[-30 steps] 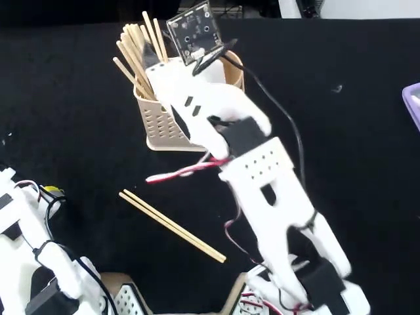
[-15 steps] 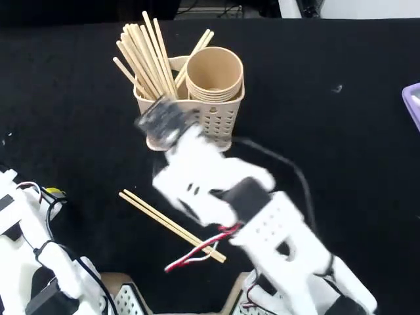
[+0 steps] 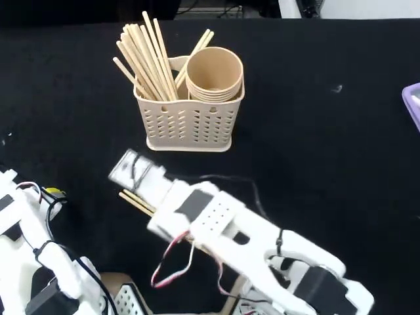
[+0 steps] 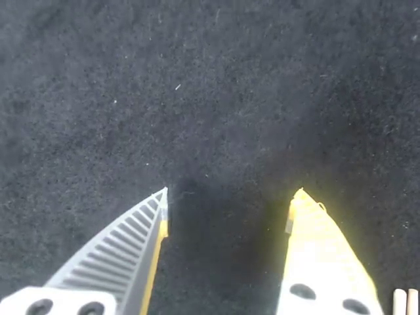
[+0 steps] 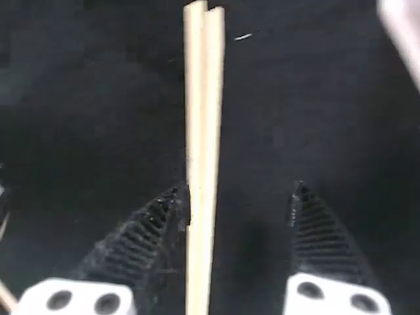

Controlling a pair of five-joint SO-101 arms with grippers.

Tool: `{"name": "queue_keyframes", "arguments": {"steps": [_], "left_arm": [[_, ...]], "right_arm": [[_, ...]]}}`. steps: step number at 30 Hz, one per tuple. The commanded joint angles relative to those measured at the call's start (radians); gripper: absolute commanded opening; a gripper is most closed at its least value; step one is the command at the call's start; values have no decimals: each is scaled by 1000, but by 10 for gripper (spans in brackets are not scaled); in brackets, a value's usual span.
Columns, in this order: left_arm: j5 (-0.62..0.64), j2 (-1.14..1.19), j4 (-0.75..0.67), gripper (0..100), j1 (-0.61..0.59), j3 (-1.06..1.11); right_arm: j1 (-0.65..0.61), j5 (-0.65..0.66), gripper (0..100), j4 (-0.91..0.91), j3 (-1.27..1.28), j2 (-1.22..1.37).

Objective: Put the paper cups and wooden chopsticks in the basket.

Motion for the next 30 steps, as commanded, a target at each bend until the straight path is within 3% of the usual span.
{"name": "queue_keyframes", "arguments": {"steps": [1,11,17,20,24,26,29,30], "left_arm": [[0,-3,-12,285,7,-10],[0,-3,-12,285,7,-10],[0,-9,-12,285,7,-7],[0,-11,-12,285,7,-7],[0,-9,-12,285,7,-7],[0,-9,-12,285,7,-8],[0,-9,-12,285,7,-8],[0,-9,-12,285,7,-8]], "right_arm": [[-92,11,250,20,-15,8],[-101,11,254,12,-21,41],[26,15,255,-84,-67,254],[66,69,252,-68,-117,340],[25,97,246,8,-165,375],[5,120,188,12,-163,383],[-12,146,18,9,-163,381],[-17,146,9,12,-163,377]]}}
